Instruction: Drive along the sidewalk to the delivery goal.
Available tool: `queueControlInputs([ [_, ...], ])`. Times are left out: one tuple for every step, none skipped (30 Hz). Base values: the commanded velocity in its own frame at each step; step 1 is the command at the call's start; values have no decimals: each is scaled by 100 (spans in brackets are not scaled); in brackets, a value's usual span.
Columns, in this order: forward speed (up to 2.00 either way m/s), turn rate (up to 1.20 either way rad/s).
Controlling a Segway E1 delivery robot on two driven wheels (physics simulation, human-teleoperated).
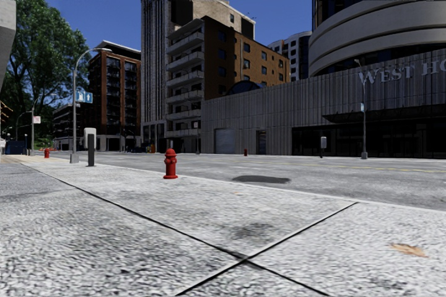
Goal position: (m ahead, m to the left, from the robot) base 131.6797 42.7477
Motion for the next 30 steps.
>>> queueControlInputs([
  [200, 48],
  [200, 48],
  [200, 48],
  [200, 48],
  [200, 48],
  [200, 48],
  [200, 48],
  [200, 48],
  [200, 48],
  [200, 48],
  [200, 48],
  [200, 48],
  [200, 48],
  [200, 48],
  [200, 48],
  [200, 48],
  [200, 48],
  [200, 48],
  [200, 48],
  [200, 48],
  [200, 48],
  [200, 48],
  [200, 48],
  [200, 48],
  [200, 48],
  [200, 48],
  [200, 48],
  [200, 48],
  [200, 48],
  [200, 48],
])
